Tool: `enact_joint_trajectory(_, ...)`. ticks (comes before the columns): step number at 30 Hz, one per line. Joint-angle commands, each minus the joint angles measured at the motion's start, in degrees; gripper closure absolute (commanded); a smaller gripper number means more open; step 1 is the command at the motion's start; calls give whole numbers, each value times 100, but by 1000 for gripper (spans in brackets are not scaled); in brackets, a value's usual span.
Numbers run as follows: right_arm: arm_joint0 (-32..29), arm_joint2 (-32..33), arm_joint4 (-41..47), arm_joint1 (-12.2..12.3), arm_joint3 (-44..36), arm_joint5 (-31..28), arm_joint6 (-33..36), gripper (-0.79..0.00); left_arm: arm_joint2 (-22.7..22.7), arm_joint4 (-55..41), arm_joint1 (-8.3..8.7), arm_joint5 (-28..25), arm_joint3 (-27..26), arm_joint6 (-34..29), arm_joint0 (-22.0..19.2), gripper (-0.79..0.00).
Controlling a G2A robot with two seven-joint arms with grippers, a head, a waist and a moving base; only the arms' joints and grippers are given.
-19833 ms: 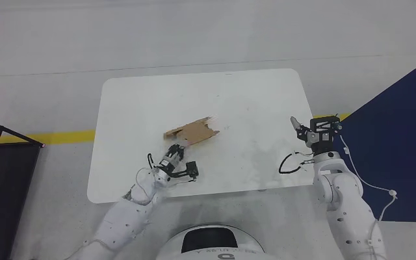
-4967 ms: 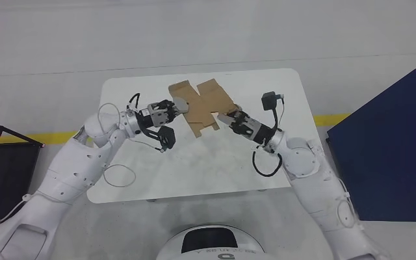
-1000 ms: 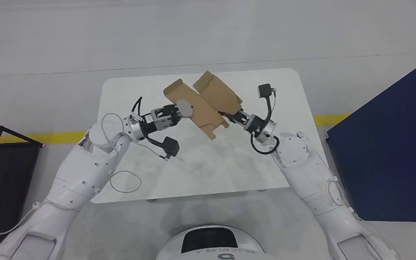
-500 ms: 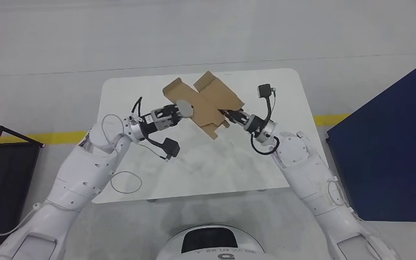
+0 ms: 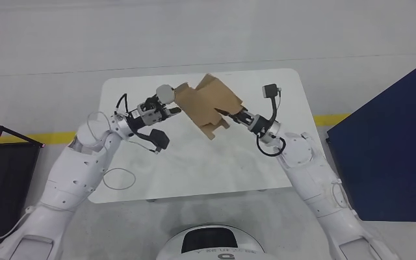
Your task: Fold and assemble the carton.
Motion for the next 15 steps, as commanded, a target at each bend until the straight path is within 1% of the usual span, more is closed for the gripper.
enact_joint_trajectory(1,-5,11,26,3,-7,-11,36,0,-49,-216,3,-135,56,152,-3,-785)
enact_joint_trajectory(4,-17,27,69,8,-19,-38,90,0,-129,-624,9,-543,234,428,-66,-785)
enact_joint_trajectory(6,-25,39,100,12,-31,-59,129,0,-137,-558,30,-925,382,536,-139,-785)
enact_joint_trajectory(8,-33,54,151,16,-34,-77,175,0,-181,-502,47,-1106,485,549,-219,-785)
enact_joint_trajectory(10,-36,67,198,20,-35,-91,219,0,-204,-613,58,-1395,592,664,-258,-785)
enact_joint_trajectory(15,-25,79,378,24,-11,-132,348,0,-189,-228,102,-1504,624,853,-326,-785)
